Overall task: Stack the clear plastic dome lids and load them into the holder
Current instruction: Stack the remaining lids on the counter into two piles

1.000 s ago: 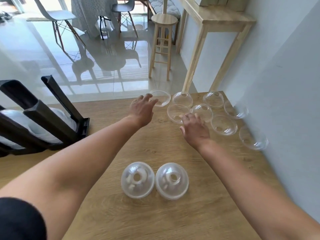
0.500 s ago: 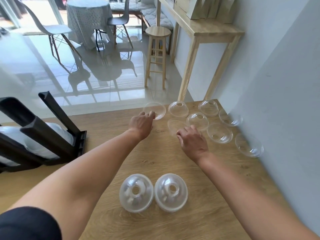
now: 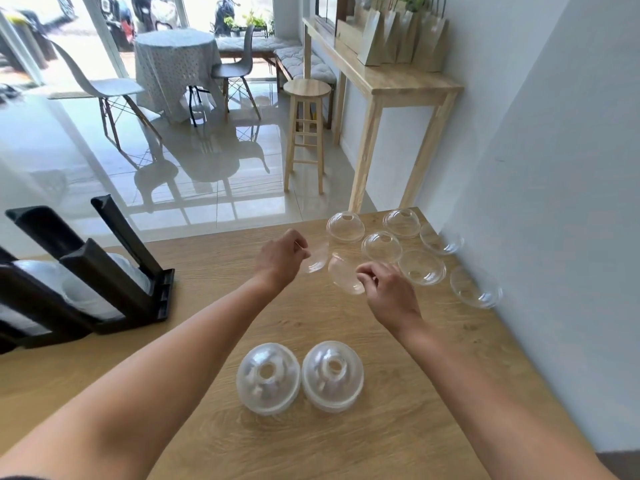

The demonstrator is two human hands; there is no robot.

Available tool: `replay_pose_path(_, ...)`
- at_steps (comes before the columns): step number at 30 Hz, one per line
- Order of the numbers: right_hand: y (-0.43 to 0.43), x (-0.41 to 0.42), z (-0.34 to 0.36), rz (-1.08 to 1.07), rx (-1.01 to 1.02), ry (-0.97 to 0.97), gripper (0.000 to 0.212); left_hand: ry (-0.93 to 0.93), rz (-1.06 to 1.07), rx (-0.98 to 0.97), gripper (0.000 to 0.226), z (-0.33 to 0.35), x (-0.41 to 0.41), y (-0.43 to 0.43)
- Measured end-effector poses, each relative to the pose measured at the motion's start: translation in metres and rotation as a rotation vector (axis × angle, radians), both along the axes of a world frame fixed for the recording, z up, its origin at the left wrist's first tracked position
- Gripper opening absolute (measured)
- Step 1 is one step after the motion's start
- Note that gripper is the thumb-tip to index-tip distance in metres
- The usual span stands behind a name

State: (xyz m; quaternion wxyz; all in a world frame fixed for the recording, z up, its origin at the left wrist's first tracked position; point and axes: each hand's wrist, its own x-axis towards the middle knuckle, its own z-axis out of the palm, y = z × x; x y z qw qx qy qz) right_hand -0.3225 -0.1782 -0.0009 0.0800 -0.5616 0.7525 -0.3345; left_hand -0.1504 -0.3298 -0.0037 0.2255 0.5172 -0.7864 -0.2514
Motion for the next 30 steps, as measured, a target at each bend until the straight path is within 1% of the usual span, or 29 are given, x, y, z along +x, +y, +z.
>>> replay_pose_path(3, 0.012, 0.002, 0.008, -0.080, -0.075, -0.333, 0.012, 0.303, 0.079, 0.252, 0.007, 0.024, 0.022, 0.023)
replay_pose_path(5, 0.020, 0.002, 0.013, -0.120, -0.073, -0.569, 0.014, 0.472, 0.099, 0.446, 0.008, 0.039, 0.043, 0.039)
replay_pose_path(6, 0.024, 0.001, 0.014, -0.128, -0.047, -0.677, 0.015, 0.511, 0.095, 0.529, 0.010, 0.045, 0.055, 0.046)
replay_pose_path(9, 0.041, 0.000, 0.012, -0.073, 0.123, -0.960, 0.016, 0.518, 0.055, 0.717, 0.015, 0.051, 0.096, 0.069)
replay_pose_path(11, 0.050, 0.002, 0.008, -0.030, 0.243, -1.084, 0.016, 0.531, 0.051, 0.814, 0.018, 0.044, 0.119, 0.085)
replay_pose_path(12, 0.055, 0.004, 0.006, -0.020, 0.292, -1.114, 0.016, 0.535, 0.067, 0.845, 0.019, 0.039, 0.129, 0.093)
replay_pose_path(17, 0.070, 0.016, -0.008, -0.056, 0.407, -1.121, 0.018, 0.497, 0.154, 0.851, 0.021, 0.004, 0.154, 0.118)
replay_pose_path(23, 0.076, 0.029, -0.018, -0.075, 0.444, -1.109, 0.018, 0.447, 0.229, 0.783, 0.015, -0.023, 0.152, 0.130)
replay_pose_path(27, 0.081, 0.036, -0.024, -0.097, 0.437, -1.001, 0.017, 0.386, 0.276, 0.706, 0.011, -0.028, 0.149, 0.136)
replay_pose_path(29, 0.083, 0.038, -0.027, -0.117, 0.422, -0.901, 0.017, 0.375, 0.314, 0.602, 0.013, -0.027, 0.147, 0.141)
replay_pose_path(30, 0.085, 0.039, -0.027, -0.119, 0.401, -0.848, 0.017, 0.372, 0.311, 0.522, 0.018, -0.026, 0.146, 0.146)
